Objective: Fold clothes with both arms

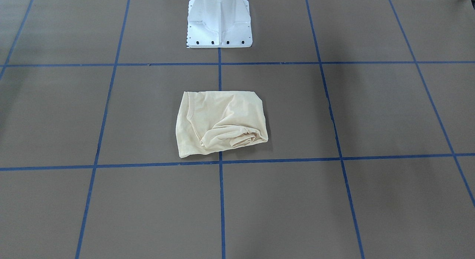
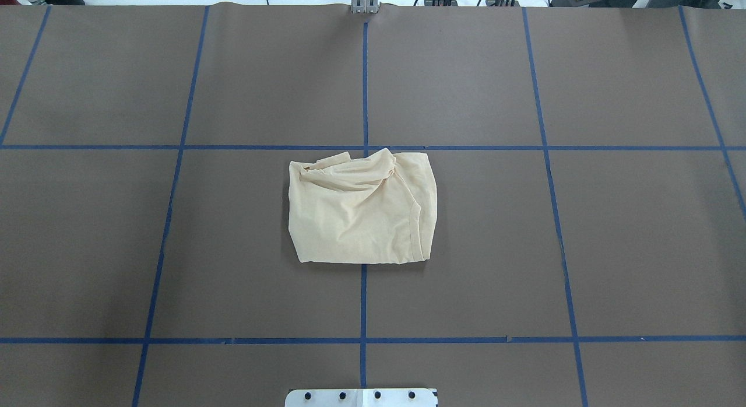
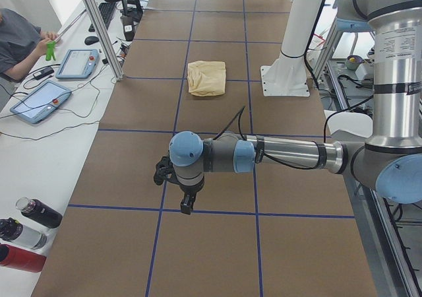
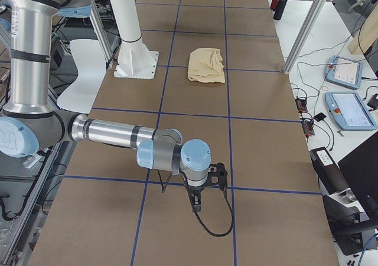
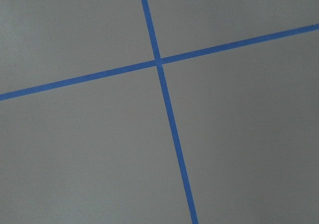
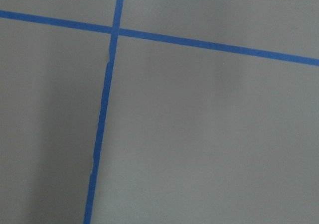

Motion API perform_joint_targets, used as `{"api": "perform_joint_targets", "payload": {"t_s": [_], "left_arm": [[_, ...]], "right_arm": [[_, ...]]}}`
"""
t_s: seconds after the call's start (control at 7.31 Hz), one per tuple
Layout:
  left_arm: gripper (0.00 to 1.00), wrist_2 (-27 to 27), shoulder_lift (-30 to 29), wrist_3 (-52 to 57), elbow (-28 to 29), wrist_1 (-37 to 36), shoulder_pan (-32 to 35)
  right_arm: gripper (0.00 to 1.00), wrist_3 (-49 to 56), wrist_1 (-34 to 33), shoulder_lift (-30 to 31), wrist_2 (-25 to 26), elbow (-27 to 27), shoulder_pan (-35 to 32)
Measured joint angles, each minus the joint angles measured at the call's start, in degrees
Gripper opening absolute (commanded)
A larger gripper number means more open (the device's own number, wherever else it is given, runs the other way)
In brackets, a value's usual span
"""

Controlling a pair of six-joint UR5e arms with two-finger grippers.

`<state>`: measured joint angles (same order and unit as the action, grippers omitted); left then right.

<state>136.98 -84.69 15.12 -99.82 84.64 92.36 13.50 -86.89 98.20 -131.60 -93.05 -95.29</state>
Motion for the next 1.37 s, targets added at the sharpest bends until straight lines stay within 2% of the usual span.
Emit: {"api": "perform_joint_targets", "payload": {"t_s": [0.41,1.37], "left_arm": [[1.00,0.0,0.0,0.0,0.5,0.0,-0.1],[1.00,0.0,0.0,0.0,0.6,0.0,-0.1]], "right_arm": [[1.00,0.0,3.9,0.0,-0.2,0.9,0.0],[1.00,0.8,4.3,0.5,-0.3,3.5,0.0]]}}
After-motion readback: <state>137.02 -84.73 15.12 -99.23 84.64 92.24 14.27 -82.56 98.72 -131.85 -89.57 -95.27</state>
